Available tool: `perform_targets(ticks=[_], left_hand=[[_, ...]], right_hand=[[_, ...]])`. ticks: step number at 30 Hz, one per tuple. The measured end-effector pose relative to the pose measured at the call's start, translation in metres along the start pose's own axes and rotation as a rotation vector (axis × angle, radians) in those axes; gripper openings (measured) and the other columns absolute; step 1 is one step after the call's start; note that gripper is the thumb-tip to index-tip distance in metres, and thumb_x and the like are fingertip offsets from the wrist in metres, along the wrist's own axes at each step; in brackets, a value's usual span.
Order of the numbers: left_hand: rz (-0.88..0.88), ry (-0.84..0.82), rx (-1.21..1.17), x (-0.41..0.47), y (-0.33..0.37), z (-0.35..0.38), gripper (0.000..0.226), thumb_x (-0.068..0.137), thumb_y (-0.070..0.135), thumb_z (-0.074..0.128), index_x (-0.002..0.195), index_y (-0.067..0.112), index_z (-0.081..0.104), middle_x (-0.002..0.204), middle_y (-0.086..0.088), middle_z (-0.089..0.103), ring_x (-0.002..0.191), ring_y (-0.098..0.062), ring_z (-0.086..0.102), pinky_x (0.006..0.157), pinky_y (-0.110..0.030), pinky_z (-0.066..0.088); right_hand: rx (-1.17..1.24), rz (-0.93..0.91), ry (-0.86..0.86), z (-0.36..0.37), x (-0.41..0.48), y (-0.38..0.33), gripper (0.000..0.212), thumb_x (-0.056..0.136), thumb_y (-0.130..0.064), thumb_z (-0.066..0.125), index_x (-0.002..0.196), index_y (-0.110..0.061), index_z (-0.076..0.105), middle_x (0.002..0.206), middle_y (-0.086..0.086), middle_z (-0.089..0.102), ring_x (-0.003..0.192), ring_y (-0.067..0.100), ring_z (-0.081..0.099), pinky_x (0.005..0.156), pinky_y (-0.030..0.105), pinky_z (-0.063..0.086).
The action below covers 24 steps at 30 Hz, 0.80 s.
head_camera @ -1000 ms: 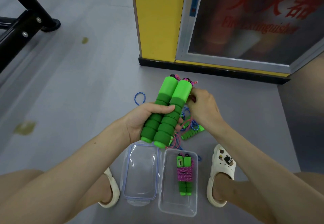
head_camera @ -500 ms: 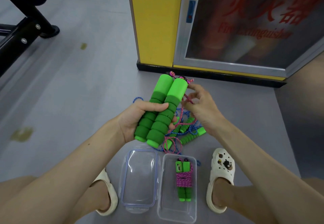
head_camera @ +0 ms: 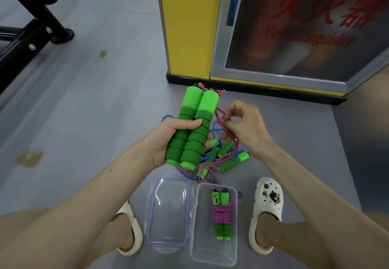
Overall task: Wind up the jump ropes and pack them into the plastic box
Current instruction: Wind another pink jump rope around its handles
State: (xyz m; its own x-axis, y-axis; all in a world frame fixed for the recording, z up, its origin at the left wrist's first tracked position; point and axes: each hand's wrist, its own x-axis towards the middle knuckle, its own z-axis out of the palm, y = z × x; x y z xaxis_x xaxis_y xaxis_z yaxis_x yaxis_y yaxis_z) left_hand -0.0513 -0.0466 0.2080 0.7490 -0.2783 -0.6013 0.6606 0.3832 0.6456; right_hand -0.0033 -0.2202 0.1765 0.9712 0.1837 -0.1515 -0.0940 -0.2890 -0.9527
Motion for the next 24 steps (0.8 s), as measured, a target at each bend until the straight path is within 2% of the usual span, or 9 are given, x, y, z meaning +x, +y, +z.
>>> perform_targets(ticks=[3, 6, 10, 12, 16, 18, 20, 22, 24], left_hand=[[0.002, 0.007, -0.003, 0.000, 0.000, 0.000, 0.026, 0.075, 0.014, 0.057, 0.097, 0.001, 0.061, 0.072, -0.015, 0.069, 0.055, -0.023, 0.067, 0.050, -0.027, 0.055], [0.018, 0.029, -0.001, 0.002, 0.000, 0.000, 0.016, 0.087, 0.012, 0.053, 0.095, 0.001, 0.061, 0.072, -0.014, 0.069, 0.055, -0.022, 0.067, 0.050, -0.026, 0.055], [0.075, 0.070, -0.009, 0.005, 0.001, 0.002, 0.015, 0.092, 0.011, 0.052, 0.092, 0.001, 0.063, 0.072, -0.012, 0.070, 0.057, -0.020, 0.068, 0.052, -0.026, 0.056], [0.098, 0.074, -0.014, 0.006, 0.002, 0.003, 0.015, 0.092, 0.012, 0.052, 0.091, 0.002, 0.063, 0.071, -0.011, 0.070, 0.058, -0.020, 0.069, 0.053, -0.028, 0.057], [0.137, 0.071, 0.025, 0.007, 0.003, 0.006, 0.012, 0.091, 0.011, 0.054, 0.091, 0.004, 0.063, 0.071, -0.008, 0.070, 0.059, -0.020, 0.069, 0.052, -0.028, 0.057], [0.154, 0.073, 0.042, 0.007, 0.004, 0.008, 0.010, 0.090, 0.010, 0.054, 0.092, 0.004, 0.063, 0.072, -0.009, 0.070, 0.059, -0.020, 0.069, 0.051, -0.027, 0.056], [0.161, 0.070, 0.059, 0.007, 0.004, 0.008, 0.010, 0.089, 0.009, 0.055, 0.093, 0.004, 0.062, 0.074, -0.011, 0.069, 0.059, -0.020, 0.068, 0.050, -0.028, 0.055], [0.167, 0.062, 0.089, 0.007, 0.003, 0.008, 0.011, 0.088, 0.008, 0.056, 0.096, 0.004, 0.063, 0.078, -0.013, 0.069, 0.061, -0.021, 0.069, 0.051, -0.028, 0.055], [0.175, 0.061, 0.107, 0.007, 0.002, 0.008, 0.011, 0.088, 0.007, 0.057, 0.097, 0.004, 0.064, 0.081, -0.014, 0.070, 0.062, -0.022, 0.069, 0.051, -0.029, 0.055]], right_hand=[[-0.060, 0.018, -0.022, -0.001, 0.000, 0.003, 0.006, 0.088, -0.002, 0.063, 0.087, -0.007, 0.065, 0.086, 0.012, 0.062, 0.046, 0.017, 0.061, 0.047, 0.025, 0.052], [-0.185, 0.052, -0.067, 0.001, 0.002, 0.004, 0.020, 0.094, -0.026, 0.058, 0.084, -0.013, 0.070, 0.073, 0.003, 0.061, 0.044, -0.002, 0.049, 0.049, 0.015, 0.041], [-0.257, -0.002, -0.048, 0.006, 0.002, 0.006, 0.019, 0.092, -0.027, 0.059, 0.085, -0.011, 0.067, 0.084, 0.011, 0.068, 0.075, 0.017, 0.061, 0.072, 0.035, 0.048], [-0.113, 0.010, -0.006, 0.006, 0.002, 0.002, 0.013, 0.096, -0.017, 0.053, 0.091, -0.009, 0.062, 0.095, 0.006, 0.070, 0.083, 0.015, 0.064, 0.079, 0.030, 0.050], [0.327, 0.117, -0.008, 0.009, 0.003, -0.006, 0.017, 0.100, -0.002, 0.039, 0.094, -0.010, 0.053, 0.091, 0.010, 0.065, 0.063, 0.013, 0.063, 0.065, 0.025, 0.056], [0.223, 0.146, 0.003, 0.010, 0.003, -0.004, 0.022, 0.097, 0.004, 0.038, 0.091, -0.012, 0.053, 0.094, 0.009, 0.060, 0.069, 0.015, 0.065, 0.067, 0.027, 0.057], [-0.082, 0.074, 0.098, 0.009, 0.002, -0.001, 0.028, 0.091, 0.007, 0.041, 0.083, -0.017, 0.055, 0.092, 0.005, 0.062, 0.071, 0.014, 0.065, 0.067, 0.032, 0.055], [-0.314, -0.017, 0.226, 0.005, 0.001, -0.001, 0.029, 0.086, 0.004, 0.047, 0.074, -0.020, 0.057, 0.080, 0.000, 0.064, 0.065, 0.012, 0.060, 0.060, 0.027, 0.049], [-0.280, -0.017, 0.276, 0.003, 0.002, -0.001, 0.030, 0.083, 0.006, 0.049, 0.072, -0.020, 0.058, 0.070, -0.003, 0.063, 0.063, 0.011, 0.059, 0.056, 0.019, 0.046]])
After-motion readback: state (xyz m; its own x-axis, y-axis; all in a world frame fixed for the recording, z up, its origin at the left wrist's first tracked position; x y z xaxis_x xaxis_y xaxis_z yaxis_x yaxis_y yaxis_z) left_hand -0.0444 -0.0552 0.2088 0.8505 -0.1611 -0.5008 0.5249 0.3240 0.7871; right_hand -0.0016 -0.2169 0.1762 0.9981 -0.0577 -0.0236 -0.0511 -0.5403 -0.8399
